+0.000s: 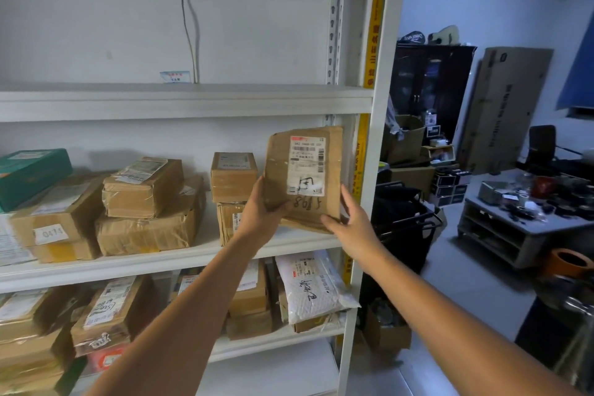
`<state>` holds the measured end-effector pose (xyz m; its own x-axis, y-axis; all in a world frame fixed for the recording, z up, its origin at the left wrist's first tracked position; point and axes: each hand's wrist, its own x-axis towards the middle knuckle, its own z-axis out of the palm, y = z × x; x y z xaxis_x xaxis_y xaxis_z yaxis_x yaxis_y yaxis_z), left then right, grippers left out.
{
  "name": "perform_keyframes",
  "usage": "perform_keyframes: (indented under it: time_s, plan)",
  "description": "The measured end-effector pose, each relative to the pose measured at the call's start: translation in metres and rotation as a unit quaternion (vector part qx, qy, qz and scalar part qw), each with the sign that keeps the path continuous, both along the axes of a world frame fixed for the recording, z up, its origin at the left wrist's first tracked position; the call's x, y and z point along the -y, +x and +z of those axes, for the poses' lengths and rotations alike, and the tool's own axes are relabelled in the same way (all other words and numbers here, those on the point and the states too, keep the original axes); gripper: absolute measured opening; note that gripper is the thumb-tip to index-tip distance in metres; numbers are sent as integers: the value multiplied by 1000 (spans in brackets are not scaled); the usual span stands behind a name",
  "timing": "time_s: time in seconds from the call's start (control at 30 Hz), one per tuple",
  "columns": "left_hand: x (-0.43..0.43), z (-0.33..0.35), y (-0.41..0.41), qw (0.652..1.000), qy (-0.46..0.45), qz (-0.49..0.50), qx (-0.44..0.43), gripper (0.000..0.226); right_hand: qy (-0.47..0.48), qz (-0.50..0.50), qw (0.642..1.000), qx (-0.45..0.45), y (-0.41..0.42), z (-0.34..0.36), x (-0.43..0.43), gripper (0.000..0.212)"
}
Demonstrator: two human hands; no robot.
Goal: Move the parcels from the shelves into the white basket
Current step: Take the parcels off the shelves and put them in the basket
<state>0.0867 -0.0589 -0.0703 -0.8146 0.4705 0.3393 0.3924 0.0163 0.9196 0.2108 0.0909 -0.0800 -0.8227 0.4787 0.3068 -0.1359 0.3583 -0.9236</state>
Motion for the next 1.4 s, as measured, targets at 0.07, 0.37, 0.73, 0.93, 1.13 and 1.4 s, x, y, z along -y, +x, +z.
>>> perform_keyframes:
  time_s: [0.07,0.37,0.73,0.93,1.13,1.4]
  plan:
    - [1,3,-7,1000,-23,-1,6,60,45,-37,998,-7,2,0,13,81]
    - [4,0,-22,998,-60,-34,14,28,165,-163,972,16,1,3,44,84]
    - [-4,-11,-28,996,-47,-70,42,52,77,-82,992,57,-2,9,5,86]
    - [-25,-10,-31,989,9,-118,88,57,-83,-48,993,70,-19,14,-43,48]
    - [-55,-31,-47,985,-1,-110,130,43,-92,-108,986,88,-53,-3,-74,21]
    - [-82,-44,-70,993,-39,-41,101,19,-62,-128,986,86,-85,-24,-98,26]
